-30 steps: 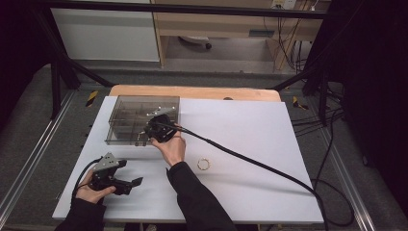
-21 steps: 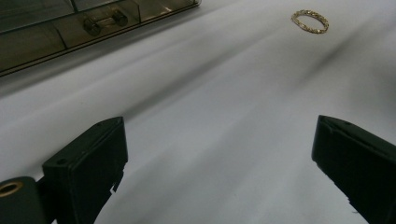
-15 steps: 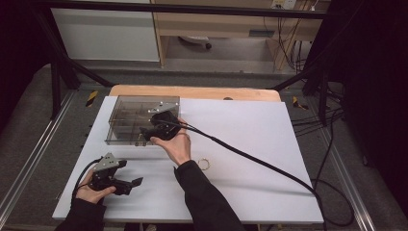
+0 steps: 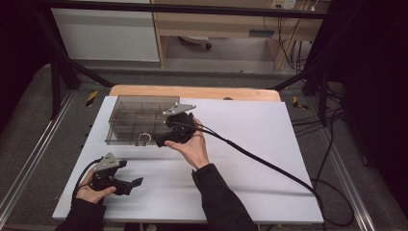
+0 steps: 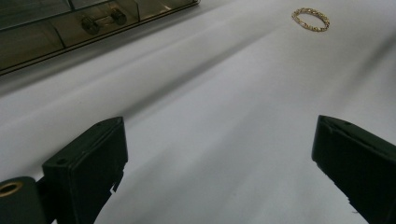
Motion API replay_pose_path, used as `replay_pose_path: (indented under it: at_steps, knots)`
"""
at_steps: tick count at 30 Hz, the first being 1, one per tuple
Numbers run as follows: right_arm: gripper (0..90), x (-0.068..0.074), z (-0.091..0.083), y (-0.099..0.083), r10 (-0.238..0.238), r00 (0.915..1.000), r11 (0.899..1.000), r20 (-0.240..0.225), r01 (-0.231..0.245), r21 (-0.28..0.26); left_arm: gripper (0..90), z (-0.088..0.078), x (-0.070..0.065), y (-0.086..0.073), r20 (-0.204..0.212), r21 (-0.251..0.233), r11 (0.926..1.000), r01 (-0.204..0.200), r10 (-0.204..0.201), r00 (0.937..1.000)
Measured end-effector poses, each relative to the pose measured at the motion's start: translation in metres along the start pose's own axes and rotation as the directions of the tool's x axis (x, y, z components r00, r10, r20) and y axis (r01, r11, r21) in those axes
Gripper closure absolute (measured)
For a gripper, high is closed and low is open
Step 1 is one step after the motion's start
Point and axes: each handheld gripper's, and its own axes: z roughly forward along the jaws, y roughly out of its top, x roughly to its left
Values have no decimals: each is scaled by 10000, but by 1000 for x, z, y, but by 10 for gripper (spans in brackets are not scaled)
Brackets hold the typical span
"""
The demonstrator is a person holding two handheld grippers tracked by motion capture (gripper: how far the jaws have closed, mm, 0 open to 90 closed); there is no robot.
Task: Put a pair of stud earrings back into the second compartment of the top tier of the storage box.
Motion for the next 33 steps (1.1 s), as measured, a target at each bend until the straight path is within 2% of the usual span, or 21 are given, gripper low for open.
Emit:
replay_pose_path:
  at_steps: [11,26,33]
  knots:
    - [36,-15,-23,-21,-11,9997,9996,248,4,296,33,0,0,0,-14,-3,10000,11,-11,10000]
    - [32,-41,-50,-56,493,9968,9979,626,-518,383,33,0,0,0,-13,20,10000,-2,2,10000]
    - [35,-53,-57,-76,726,9947,9948,730,-775,657,33,1,0,0,-10,28,10000,6,-6,10000]
